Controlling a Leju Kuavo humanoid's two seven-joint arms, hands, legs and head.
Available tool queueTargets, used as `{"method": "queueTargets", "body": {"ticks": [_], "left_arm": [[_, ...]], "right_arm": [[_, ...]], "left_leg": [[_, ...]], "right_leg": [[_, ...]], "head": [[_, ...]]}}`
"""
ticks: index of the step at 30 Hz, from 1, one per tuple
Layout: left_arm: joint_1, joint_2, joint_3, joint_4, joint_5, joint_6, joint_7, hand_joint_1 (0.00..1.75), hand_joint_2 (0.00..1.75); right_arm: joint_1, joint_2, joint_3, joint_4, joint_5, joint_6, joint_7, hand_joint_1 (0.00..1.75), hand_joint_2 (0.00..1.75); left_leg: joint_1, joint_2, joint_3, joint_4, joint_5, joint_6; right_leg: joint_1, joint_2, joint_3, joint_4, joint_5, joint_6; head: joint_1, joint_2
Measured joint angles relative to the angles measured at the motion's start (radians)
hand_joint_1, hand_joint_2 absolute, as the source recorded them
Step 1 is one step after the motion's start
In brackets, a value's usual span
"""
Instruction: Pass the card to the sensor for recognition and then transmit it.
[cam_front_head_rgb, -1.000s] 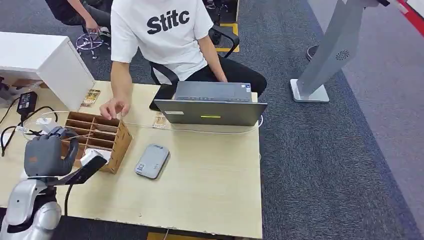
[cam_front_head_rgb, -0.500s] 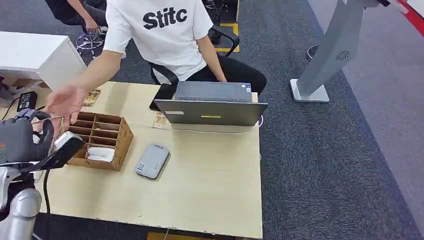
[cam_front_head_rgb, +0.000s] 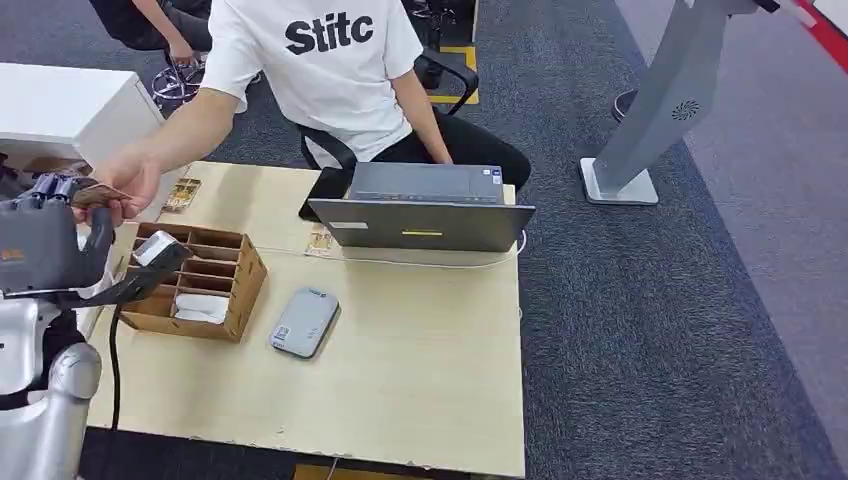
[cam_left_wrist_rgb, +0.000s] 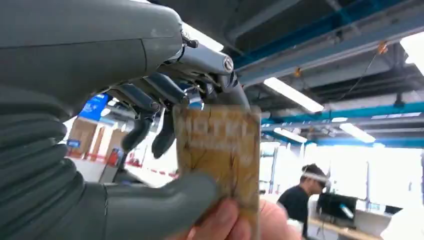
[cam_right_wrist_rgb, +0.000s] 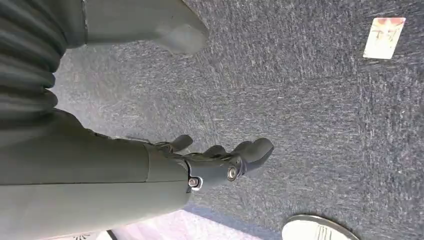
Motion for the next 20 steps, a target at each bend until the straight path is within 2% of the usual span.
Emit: {"method": "queueTargets", "body": {"ticks": [10, 13, 15, 18, 20], "left_arm": [[-0.019, -0.044, -0.026, 0.027, 0.021, 0.047, 0.000, 0.00, 1.75], [0.011, -0.045, -0.026, 0.025, 0.082, 0.102, -0.049, 0.00, 1.75], [0.076, -0.045, -0.026, -0.008, 0.191, 0.146, -0.119, 0.00, 1.75], [0.142, -0.047, -0.023, -0.039, 0.227, 0.163, -0.151, 0.00, 1.75], [0.181, -0.050, -0.016, -0.066, 0.294, 0.168, -0.185, 0.00, 1.75]], "right_arm": [[-0.002, 0.000, 0.000, 0.000, 0.000, -0.001, 0.016, 0.00, 1.75], [-0.002, 0.000, 0.000, 0.000, -0.008, -0.002, 0.018, 0.00, 1.75], [-0.001, 0.000, 0.000, 0.000, -0.015, -0.003, 0.018, 0.00, 1.75], [0.000, 0.000, -0.002, 0.000, -0.019, -0.005, 0.018, 0.00, 1.75], [0.000, 0.000, -0.003, 0.000, -0.022, -0.005, 0.017, 0.00, 1.75]], "left_leg": [[0.000, 0.000, 0.000, 0.000, 0.000, 0.000], [0.000, 0.001, 0.000, 0.000, 0.000, 0.000], [0.000, 0.002, 0.000, 0.000, 0.000, 0.000], [0.000, 0.000, -0.001, 0.000, 0.000, 0.000], [0.000, 0.001, -0.001, 0.000, 0.000, 0.000]], "right_leg": [[0.000, 0.000, 0.000, 0.000, 0.000, 0.000], [0.000, 0.001, 0.000, 0.000, 0.000, 0.000], [0.000, 0.002, 0.000, 0.000, 0.000, 0.000], [0.000, 0.000, 0.000, 0.000, 0.000, 0.000], [0.000, 0.000, 0.000, 0.000, 0.000, 0.000]], "head": [[0.000, 0.000], [-0.001, 0.000], [-0.002, 0.000], [-0.001, 0.000], [-0.001, 0.000]]}}
